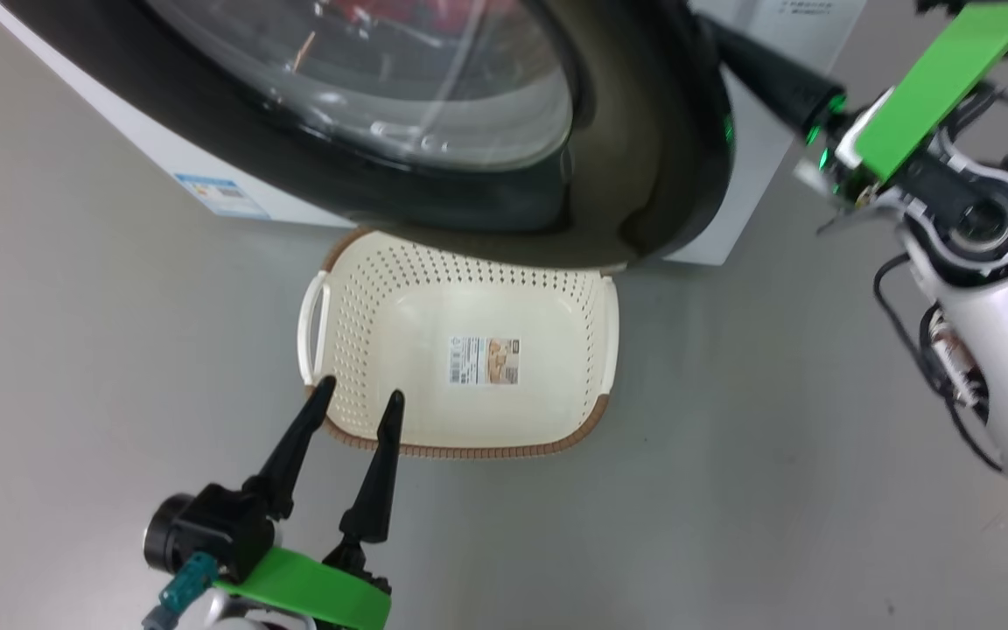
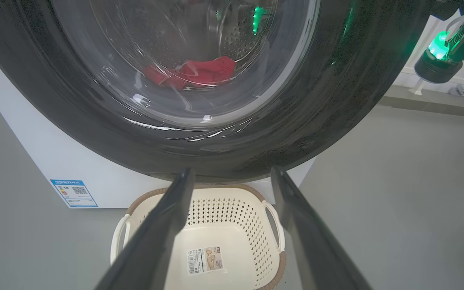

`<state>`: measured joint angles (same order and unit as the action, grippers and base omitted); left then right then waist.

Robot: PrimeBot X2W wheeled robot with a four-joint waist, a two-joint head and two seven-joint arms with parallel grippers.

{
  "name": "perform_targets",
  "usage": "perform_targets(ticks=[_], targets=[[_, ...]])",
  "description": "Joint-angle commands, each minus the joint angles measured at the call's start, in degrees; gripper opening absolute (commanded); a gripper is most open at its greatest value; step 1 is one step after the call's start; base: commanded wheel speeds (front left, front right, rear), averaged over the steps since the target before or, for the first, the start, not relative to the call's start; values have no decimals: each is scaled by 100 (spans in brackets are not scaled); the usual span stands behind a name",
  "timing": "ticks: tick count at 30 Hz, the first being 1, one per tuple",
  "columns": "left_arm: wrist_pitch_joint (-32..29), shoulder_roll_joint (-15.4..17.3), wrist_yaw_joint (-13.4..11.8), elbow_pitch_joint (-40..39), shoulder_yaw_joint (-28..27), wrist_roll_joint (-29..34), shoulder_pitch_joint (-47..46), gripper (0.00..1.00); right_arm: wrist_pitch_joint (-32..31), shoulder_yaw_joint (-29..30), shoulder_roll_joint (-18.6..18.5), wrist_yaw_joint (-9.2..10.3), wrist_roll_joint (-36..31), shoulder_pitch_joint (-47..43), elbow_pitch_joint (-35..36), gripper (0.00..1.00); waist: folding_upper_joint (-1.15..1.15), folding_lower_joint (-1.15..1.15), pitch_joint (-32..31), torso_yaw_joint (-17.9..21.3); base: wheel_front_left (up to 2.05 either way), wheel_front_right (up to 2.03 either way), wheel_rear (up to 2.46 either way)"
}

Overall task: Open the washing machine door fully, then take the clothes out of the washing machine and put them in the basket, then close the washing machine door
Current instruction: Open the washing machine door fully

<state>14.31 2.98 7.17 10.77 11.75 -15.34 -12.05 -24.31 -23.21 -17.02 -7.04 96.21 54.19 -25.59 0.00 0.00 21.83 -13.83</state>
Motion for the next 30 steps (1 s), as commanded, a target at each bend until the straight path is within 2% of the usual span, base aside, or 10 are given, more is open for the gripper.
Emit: perform_targets(ticks=[1, 16, 28, 29, 30], targets=[[69, 86, 32, -87, -220, 55, 149, 100, -126, -107, 212, -45, -65, -270, 264, 0, 0, 0, -227, 73, 0, 0, 0], [69, 62, 32, -134, -319, 176, 533, 100, -656, -88, 412, -45, -58, -1173, 688, 0, 0, 0, -732, 155, 0, 0, 0], [69, 33, 32, -194, -381, 171, 551, 100, -521, 133, 533, -45, -359, -1336, 729, 0, 0, 0, -738, 167, 0, 0, 0], [69, 32, 32, -193, -390, 168, 553, 100, -460, 166, 530, -45, -398, -1363, 719, 1, 0, 0, -751, 177, 0, 0, 0], [69, 31, 32, -190, -403, 166, 558, 100, -405, 196, 532, -45, -425, -1401, 707, 18, 0, 0, -771, 191, 0, 0, 0]])
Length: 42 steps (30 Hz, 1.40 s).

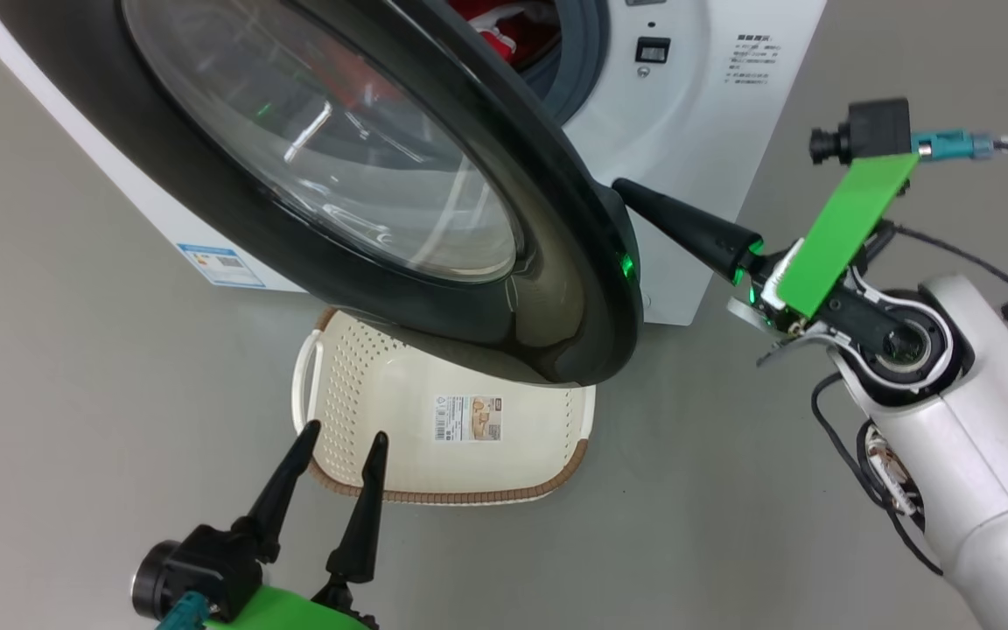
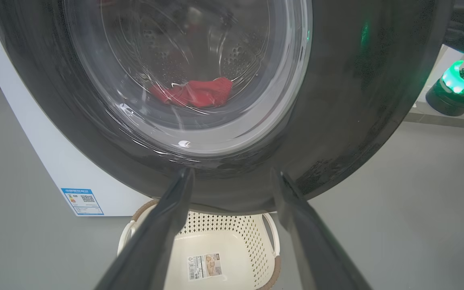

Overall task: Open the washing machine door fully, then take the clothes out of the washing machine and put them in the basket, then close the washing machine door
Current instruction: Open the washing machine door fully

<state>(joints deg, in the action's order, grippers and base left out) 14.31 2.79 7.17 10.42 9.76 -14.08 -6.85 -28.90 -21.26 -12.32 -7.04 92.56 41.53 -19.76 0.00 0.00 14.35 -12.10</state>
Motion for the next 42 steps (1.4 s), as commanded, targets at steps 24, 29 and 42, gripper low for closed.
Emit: perform_targets(ticks=[24, 29, 42], targets=[[69, 148, 32, -69, -650, 57, 361, 100, 2068, 29, -292, -45, -831, -2496, 26, 100, 0, 0, -549, 530, 0, 0, 0], [69, 145, 32, -32, -756, 37, 456, 100, 2700, -238, -388, -45, -1161, -2880, 15, 100, 0, 0, -599, 611, 0, 0, 0], [69, 135, 32, 30, -916, -33, 579, 100, 4355, -1048, -688, -45, -2820, -2924, -715, 100, 0, 0, -647, 750, 0, 0, 0]])
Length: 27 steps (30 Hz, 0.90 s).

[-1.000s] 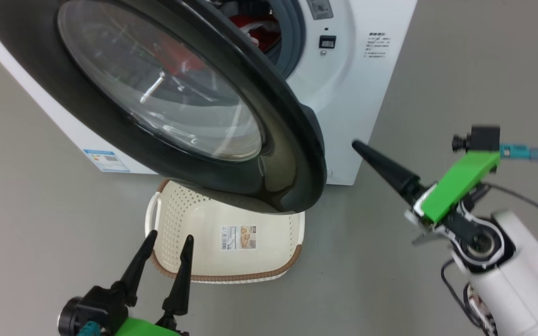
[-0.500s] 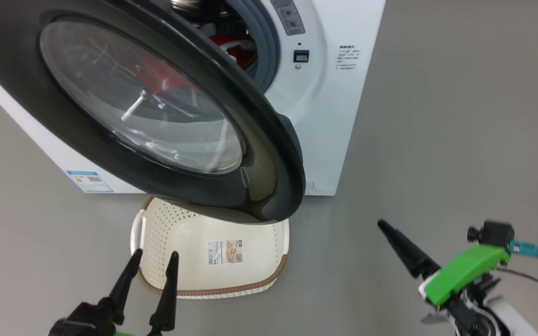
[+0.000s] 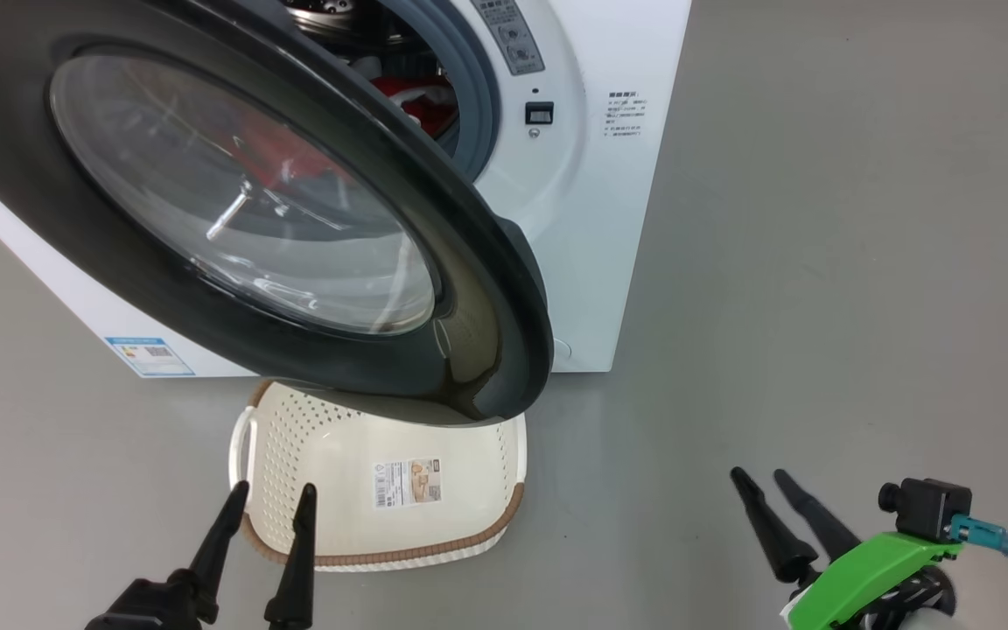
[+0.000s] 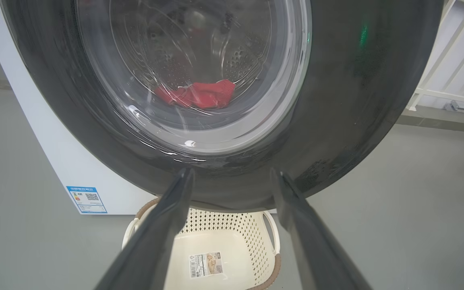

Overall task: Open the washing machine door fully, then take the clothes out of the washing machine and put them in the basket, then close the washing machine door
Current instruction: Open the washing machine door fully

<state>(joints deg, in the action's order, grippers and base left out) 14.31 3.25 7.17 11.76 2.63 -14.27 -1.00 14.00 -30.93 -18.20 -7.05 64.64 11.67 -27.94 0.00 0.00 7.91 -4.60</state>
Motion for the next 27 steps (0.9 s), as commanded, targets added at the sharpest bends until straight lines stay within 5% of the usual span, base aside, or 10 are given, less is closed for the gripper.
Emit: perform_targets(ticks=[1, 14, 20, 27], targets=[[69, 90, 32, -99, -206, -13, -5, 100, 85, -32, -78, -44, -176, 65, 57, 100, 0, 0, -8, 1, 0, 0, 0], [69, 90, 32, -110, -253, 6, -36, 100, 99, 2439, 957, -44, -3541, -937, 1199, 100, 0, 0, -2, -22, 0, 0, 0], [69, 82, 32, -142, -252, 26, -21, 100, 99, 3068, 1323, -44, -4340, -1407, 1684, 100, 0, 0, -31, -51, 0, 0, 0], [69, 78, 32, -154, -250, 25, -18, 100, 99, 3139, 1465, -44, -4549, -1585, 1696, 100, 0, 0, -15, -41, 0, 0, 0]])
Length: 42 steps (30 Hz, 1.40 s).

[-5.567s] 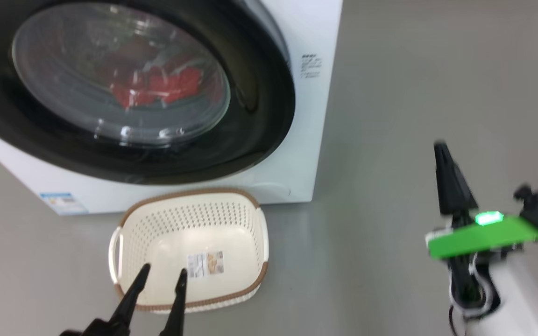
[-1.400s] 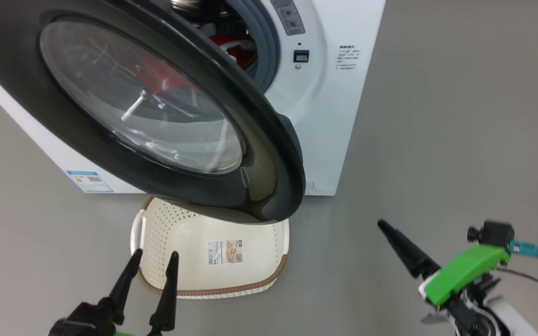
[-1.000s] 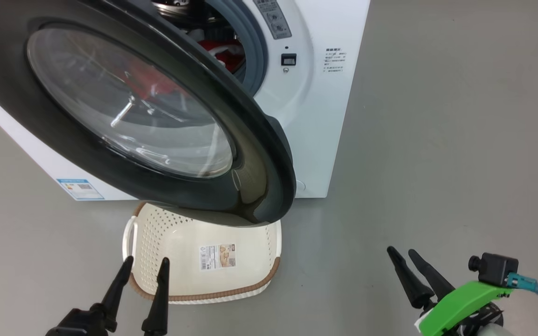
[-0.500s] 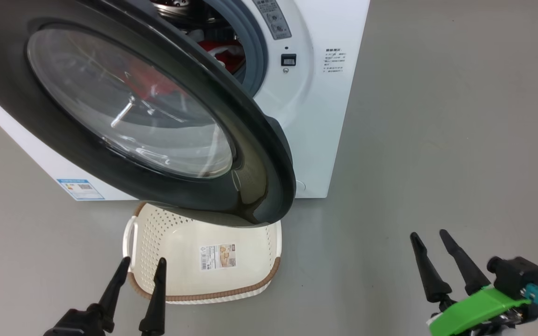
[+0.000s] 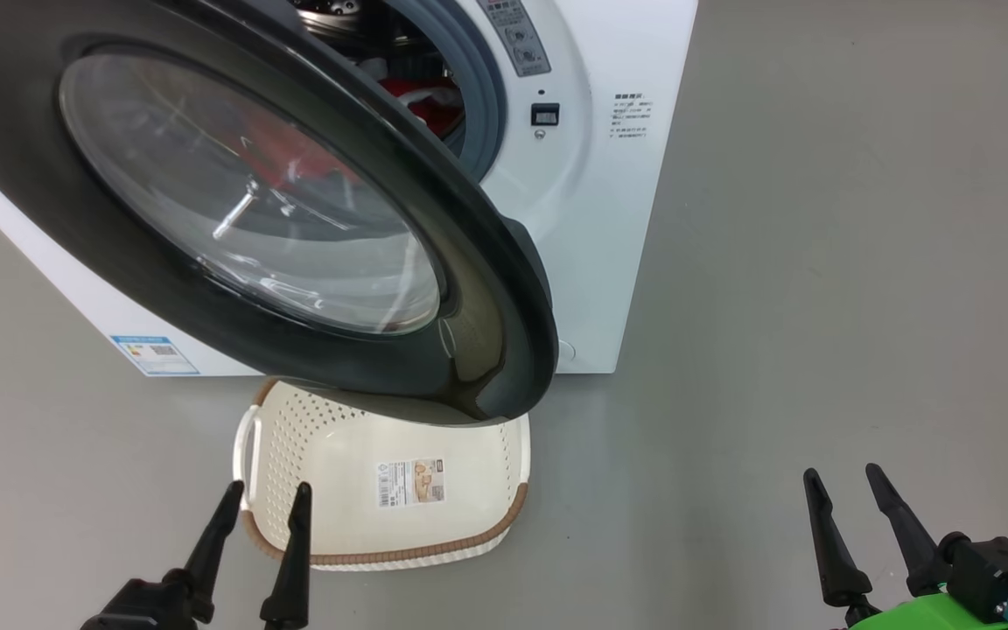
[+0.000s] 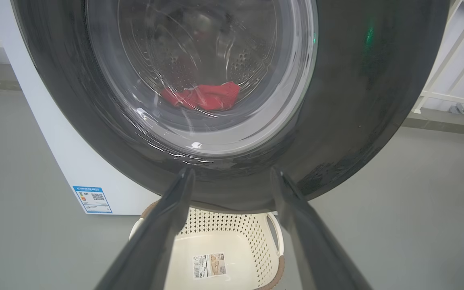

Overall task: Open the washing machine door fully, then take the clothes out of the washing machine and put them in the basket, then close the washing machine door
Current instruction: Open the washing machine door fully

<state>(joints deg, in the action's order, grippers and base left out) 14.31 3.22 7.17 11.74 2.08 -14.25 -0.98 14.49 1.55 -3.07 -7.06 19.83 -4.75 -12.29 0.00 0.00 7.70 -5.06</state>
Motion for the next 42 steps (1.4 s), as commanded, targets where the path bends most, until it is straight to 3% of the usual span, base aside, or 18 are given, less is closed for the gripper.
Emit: perform_targets(ticks=[1, 12, 13, 14, 15, 16, 24, 32, 36, 42], targets=[[69, 81, 32, -150, -196, 23, -24, 100, 51, -117, -39, -43, -85, 63, 132, 100, 0, 0, 10, 9, 0, 0, 0], [69, 88, 32, -138, -166, 20, -53, 100, 51, -140, 5, -43, -50, 150, 191, 100, 0, 0, 25, -3, 0, 0, 0], [69, 87, 32, -137, -165, 20, -55, 100, 51, -187, 8, -43, 51, 173, 213, 93, 0, 0, 29, -8, 0, 0, 0], [69, 86, 32, -137, -164, 20, -57, 100, 51, -250, 9, -43, 153, 213, 238, 53, 0, 0, 33, -12, 0, 0, 0], [69, 84, 32, -135, -162, 20, -57, 100, 51, -315, 11, -43, 292, 267, 271, 36, 0, 0, 34, -15, 0, 0, 0], [69, 82, 32, -134, -158, 21, -55, 100, 51, -366, 12, -43, 491, 326, 294, 0, 0, 0, 37, -18, 0, 0, 0], [69, 57, 32, -141, -40, 1, -92, 100, 51, -1144, -19, -43, 2638, 1187, 499, 0, 0, 0, 127, -91, 0, 0, 0], [69, 34, 32, -123, 211, -102, -229, 100, 50, -1966, -528, -43, 5175, 2372, 490, 0, 0, 0, 360, -316, 0, 0, 0], [69, 25, 32, -96, 341, -198, -327, 100, -247, -2517, -867, -43, 5869, 2886, 443, 0, 0, 0, 529, -468, 0, 0, 0], [69, 14, 32, -70, 433, -287, -437, 100, -805, -2908, -1081, -43, 6555, 3357, 394, 0, 0, 0, 730, -616, 0, 0, 0]])
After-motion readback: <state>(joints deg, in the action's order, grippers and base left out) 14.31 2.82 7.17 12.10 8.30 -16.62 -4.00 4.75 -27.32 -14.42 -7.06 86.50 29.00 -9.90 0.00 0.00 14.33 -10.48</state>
